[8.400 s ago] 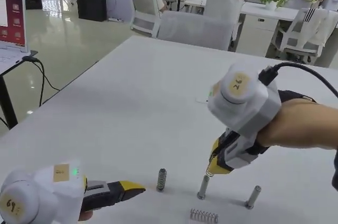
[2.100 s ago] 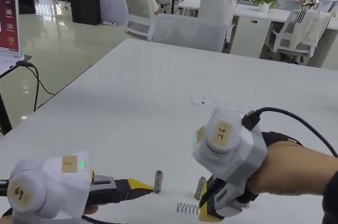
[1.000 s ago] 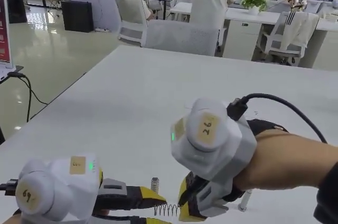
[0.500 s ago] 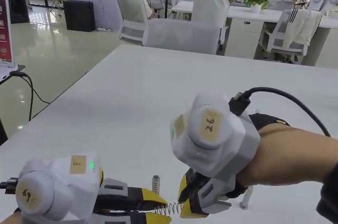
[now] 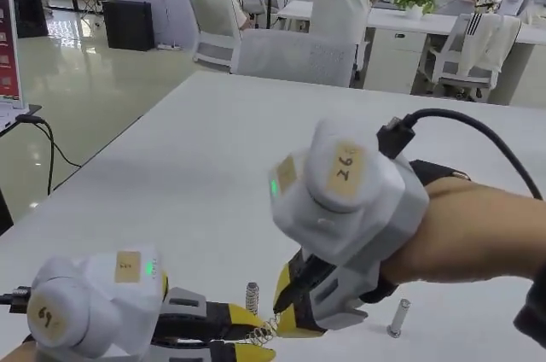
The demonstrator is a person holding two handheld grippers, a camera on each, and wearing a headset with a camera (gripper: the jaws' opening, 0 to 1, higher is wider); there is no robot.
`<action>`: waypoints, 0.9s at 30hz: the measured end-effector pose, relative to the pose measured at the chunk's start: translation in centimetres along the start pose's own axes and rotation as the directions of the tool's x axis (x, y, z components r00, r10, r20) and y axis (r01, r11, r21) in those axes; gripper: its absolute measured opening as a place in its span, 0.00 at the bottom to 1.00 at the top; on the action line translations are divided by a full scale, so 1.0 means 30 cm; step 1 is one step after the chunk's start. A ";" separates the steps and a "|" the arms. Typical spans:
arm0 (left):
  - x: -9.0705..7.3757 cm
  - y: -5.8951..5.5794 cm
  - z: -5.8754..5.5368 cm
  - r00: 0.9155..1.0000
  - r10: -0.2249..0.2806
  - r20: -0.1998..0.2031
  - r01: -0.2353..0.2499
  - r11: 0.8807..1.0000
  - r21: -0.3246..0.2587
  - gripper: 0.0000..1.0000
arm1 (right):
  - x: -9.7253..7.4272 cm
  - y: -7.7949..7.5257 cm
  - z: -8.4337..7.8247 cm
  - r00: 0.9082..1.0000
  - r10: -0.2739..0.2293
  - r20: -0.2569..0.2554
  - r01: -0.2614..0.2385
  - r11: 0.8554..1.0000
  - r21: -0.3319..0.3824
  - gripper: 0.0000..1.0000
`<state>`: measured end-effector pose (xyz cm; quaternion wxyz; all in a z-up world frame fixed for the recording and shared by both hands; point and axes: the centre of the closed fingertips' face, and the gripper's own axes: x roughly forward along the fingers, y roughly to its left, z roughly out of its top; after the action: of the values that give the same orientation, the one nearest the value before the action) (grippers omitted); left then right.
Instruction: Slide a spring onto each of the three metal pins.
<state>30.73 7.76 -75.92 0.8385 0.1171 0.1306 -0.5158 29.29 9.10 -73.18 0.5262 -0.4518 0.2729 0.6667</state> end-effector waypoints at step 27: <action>0.006 -0.008 0.008 1.000 -0.012 0.013 0.012 1.000 0.003 0.03 | -0.033 -0.020 0.026 0.998 -0.037 0.052 0.034 0.998 0.052 0.15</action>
<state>30.62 7.45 -75.78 0.8361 0.1145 0.1252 -0.5216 29.66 9.48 -71.88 0.5566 -0.4249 0.2678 0.6618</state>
